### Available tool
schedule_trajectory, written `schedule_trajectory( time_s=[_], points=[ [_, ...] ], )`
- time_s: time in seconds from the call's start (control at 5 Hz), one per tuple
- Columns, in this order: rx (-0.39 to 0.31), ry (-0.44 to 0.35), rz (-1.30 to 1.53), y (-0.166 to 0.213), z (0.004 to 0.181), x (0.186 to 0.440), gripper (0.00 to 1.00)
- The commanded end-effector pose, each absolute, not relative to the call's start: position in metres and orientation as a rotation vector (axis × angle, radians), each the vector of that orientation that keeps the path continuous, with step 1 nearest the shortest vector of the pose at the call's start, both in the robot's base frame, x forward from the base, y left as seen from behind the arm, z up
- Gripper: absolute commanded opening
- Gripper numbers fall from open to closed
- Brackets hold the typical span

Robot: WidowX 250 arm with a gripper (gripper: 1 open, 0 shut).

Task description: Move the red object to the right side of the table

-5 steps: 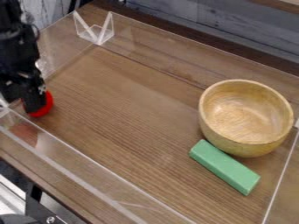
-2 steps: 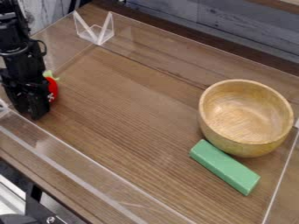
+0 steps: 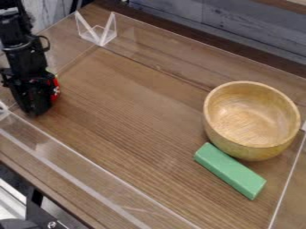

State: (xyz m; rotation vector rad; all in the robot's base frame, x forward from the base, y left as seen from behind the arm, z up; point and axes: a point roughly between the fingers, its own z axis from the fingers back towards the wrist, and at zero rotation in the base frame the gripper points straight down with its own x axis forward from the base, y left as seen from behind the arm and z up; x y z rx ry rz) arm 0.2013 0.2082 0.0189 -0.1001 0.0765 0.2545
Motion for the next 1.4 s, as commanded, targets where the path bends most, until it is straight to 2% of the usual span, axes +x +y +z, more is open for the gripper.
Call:
schedule_trajectory(
  time_s=[0.0, 0.4, 0.6, 0.8, 1.0, 1.2],
  points=[
    [-0.082, 0.052, 0.33, 0.214, 0.028, 0.211, 0.0],
    [-0.08, 0.074, 0.174, 0.213, 0.031, 0.197, 0.0],
    [-0.088, 0.083, 0.193, 0.214, 0.031, 0.193, 1.0],
    [-0.097, 0.089, 0.214, 0.216, 0.032, 0.189, 0.0],
    [-0.105, 0.096, 0.209, 0.213, 0.032, 0.184, 0.0],
    [-0.1, 0.066, 0.271, 0.201, 0.043, 0.192, 0.0]
  ],
)
